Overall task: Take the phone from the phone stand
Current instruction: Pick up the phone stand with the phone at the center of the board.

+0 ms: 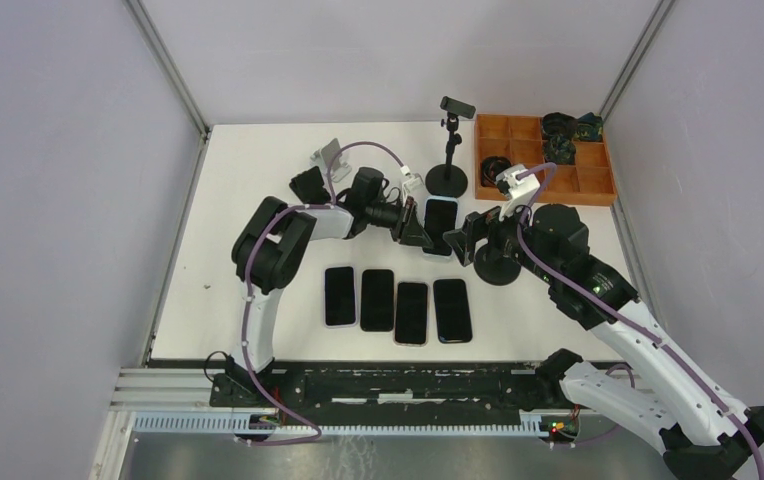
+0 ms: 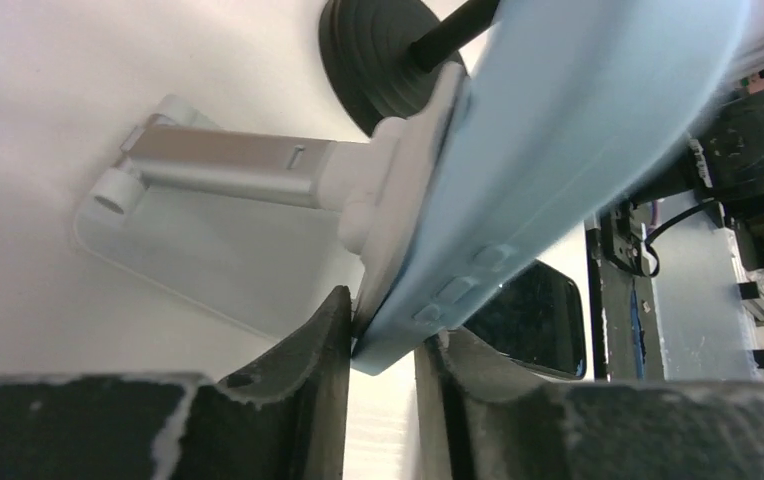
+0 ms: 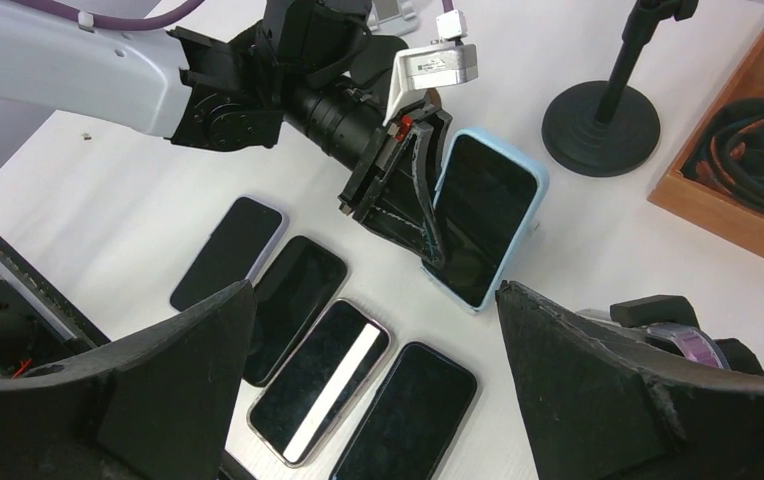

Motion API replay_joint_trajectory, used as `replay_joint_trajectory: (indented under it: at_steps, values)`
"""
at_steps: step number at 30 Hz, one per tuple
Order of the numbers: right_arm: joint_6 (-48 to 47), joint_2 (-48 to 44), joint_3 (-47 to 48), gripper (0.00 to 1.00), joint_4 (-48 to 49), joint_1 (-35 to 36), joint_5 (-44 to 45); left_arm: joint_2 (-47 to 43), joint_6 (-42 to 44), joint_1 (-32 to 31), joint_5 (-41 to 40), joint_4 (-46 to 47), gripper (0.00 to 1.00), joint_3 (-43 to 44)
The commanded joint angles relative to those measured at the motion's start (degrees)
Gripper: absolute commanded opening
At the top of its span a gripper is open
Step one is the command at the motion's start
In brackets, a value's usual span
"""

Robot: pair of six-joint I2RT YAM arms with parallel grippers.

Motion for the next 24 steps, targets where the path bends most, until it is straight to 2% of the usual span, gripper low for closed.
replay_joint_trajectory:
  at_steps: [1, 3, 7, 14, 19, 24]
  values:
    - [-0.1, -0.1, 0.0, 0.97, 1.5, -0.2, 0.1, -0.4, 0.6, -0.2, 2.4, 2.6, 0.25, 2.2]
    - [0.0, 0.1, 0.0, 0.96, 1.6, -0.2, 0.2, -1.4, 1.2, -0.2, 2.0, 2.0, 0.14, 2.2]
    - [0.3, 0.2, 0.0, 0.95, 1.7, -0.3, 0.5, -3.6, 3.8, -0.2, -0.1, -1.7, 0.03, 2.6]
    - [1.3, 0.5, -0.3, 0.93, 2.5, -0.2, -0.3, -10.6, 8.5, -0.2, -1.5, -12.6, 0.02, 3.3]
    - [3.1, 0.4, -1.6, 0.92, 5.2, -0.3, -3.5, -18.0, 14.8, -0.2, -0.5, -30.5, 0.02, 7.3]
    - [6.6, 0.1, -4.5, 0.9, 9.8, -0.3, -9.6, -25.7, 16.6, 0.7, 3.4, -41.5, 0.02, 9.9]
